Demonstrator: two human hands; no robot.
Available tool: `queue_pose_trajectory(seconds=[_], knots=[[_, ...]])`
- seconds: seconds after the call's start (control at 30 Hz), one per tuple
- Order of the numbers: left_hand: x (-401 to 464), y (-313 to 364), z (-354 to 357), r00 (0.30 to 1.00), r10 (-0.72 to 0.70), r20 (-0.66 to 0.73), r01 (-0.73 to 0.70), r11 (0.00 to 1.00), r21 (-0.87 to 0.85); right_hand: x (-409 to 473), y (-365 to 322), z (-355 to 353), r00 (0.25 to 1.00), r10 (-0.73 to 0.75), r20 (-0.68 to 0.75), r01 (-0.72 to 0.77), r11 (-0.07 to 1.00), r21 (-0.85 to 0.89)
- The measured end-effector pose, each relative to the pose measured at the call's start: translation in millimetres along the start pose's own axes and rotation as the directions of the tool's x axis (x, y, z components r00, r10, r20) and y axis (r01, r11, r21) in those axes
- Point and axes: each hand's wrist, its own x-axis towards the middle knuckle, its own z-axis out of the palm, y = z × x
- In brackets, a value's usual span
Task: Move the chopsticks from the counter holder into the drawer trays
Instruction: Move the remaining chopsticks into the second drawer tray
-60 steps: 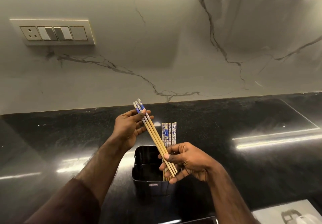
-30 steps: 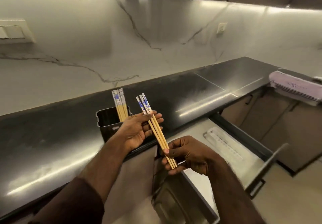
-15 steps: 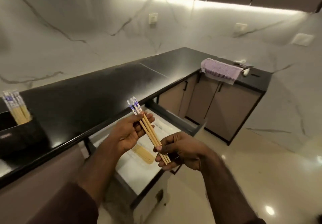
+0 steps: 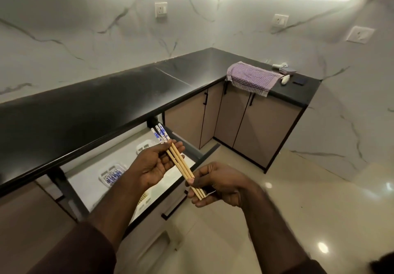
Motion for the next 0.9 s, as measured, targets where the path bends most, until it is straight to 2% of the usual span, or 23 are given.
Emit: queue_pose_trajectory(seconds=[0.27,0.57,0.7,0.9], knots=[[63.0,2.7,-1.5,0.998,0.028,-0.063,-0.03,0.999,-0.025,54.5,-26.3,-38.6,0.998,0.051,0.023,-0.05,0.998,-0.05],[147.9,29.6,-33.2,0.983,0.009,-0.182,-0.024,0.997,-0.077,160.8,-67.3,-69.3,0.981,0.178,0.073,-0.168,0.978,-0.127],[184.2,39.3,-47.6,0.964,-0.015,-0.267,-0.002,0.998,-0.064,206.8,-83.8,-77.2,0.975,0.212,0.059,-0.198,0.963,-0.18],[224.7,27.9,-75.1,0.915,-0.072,-0.398,0.032,0.994,-0.108,268.7,-83.6,-81.7,0.942,0.318,0.111,-0.274,0.914,-0.298]])
